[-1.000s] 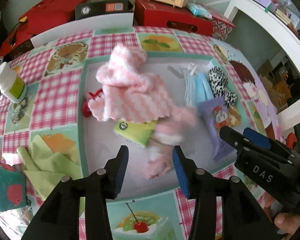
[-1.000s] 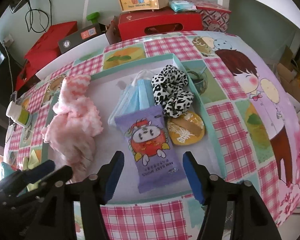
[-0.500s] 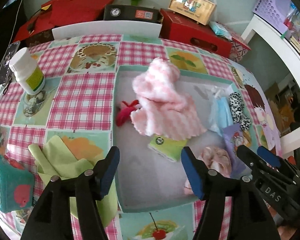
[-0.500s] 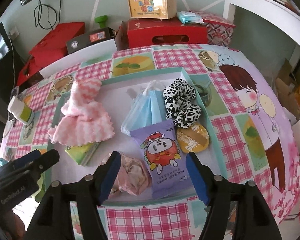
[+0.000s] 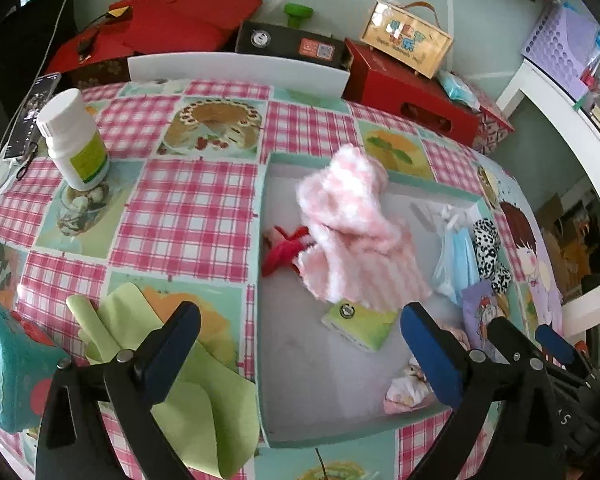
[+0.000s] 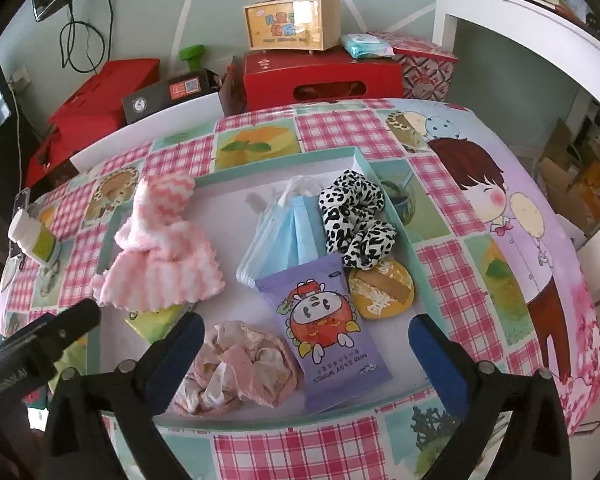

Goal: Organize soft objects
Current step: 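Open both tools to drop the scrunchie and wipes pack into the tray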

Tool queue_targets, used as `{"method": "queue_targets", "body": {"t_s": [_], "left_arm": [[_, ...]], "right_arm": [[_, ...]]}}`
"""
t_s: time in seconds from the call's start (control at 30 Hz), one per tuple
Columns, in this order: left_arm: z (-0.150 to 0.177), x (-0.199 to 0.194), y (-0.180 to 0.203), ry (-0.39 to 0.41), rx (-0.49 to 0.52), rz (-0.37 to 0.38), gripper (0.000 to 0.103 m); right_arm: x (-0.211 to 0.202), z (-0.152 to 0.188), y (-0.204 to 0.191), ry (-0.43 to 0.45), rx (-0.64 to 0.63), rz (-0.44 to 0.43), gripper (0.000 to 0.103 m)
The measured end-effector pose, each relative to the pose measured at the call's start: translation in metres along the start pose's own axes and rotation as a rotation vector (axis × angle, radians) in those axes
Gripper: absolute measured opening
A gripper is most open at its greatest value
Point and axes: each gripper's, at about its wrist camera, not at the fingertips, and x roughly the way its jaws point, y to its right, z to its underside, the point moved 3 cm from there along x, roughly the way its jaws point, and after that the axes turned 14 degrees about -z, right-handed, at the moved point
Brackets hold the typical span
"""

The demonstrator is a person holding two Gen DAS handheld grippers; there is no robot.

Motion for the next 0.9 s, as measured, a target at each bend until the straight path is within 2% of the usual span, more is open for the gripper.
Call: {"method": "queue_targets", "body": {"t_s": [0.57, 0.77, 0.9], "left_arm": [[-0.005, -0.010, -0.024, 0.000, -0.074, 0.000, 0.100], [-0.002, -0.022, -0.038, 0.026, -0.090, -0.029, 0.100], [0.006, -0.022, -0.055, 0.013, -0.126, -0.051, 0.100]], "right_arm": [[-0.001, -0.002, -0.021, 0.001, -0.043, -0.020, 0.103], [-0.005, 0.000, -0.038, 0.009, -0.078, -0.039, 0.103], [-0.007, 0.002, -0.050, 0.011, -0.101, -0.045, 0.103]]}}
